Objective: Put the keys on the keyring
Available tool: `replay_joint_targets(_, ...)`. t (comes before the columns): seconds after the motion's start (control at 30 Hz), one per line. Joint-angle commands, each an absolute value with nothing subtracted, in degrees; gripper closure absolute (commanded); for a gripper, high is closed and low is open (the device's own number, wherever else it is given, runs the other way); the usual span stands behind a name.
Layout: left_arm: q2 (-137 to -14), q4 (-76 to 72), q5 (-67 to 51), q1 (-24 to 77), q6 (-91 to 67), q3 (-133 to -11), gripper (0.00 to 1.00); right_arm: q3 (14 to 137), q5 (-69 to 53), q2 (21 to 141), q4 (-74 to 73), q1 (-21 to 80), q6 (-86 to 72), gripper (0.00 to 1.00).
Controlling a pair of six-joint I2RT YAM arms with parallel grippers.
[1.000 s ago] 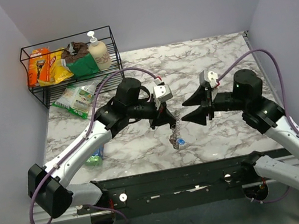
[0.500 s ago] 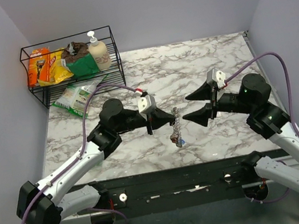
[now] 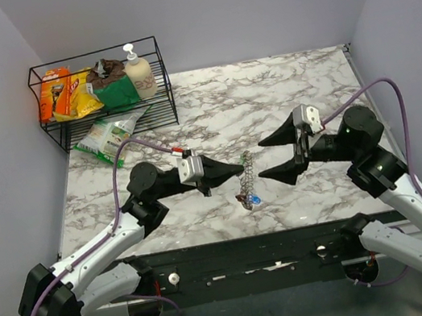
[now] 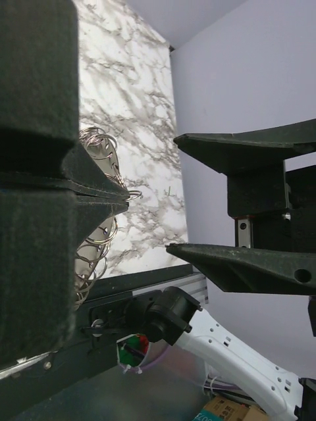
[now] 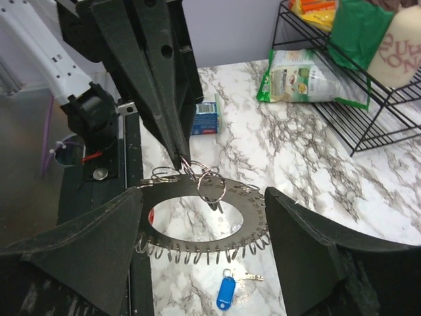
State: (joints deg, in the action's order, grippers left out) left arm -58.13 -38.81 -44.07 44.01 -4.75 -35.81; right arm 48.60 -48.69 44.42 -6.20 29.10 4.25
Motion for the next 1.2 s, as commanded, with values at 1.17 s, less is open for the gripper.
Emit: replay_joint_targets(1.17, -57.9, -51.2, -52.4, 44.5, 1.2, -35.2, 1.00, 46.3, -70.7, 52.1, 13.4, 29.4, -5.8, 0.45)
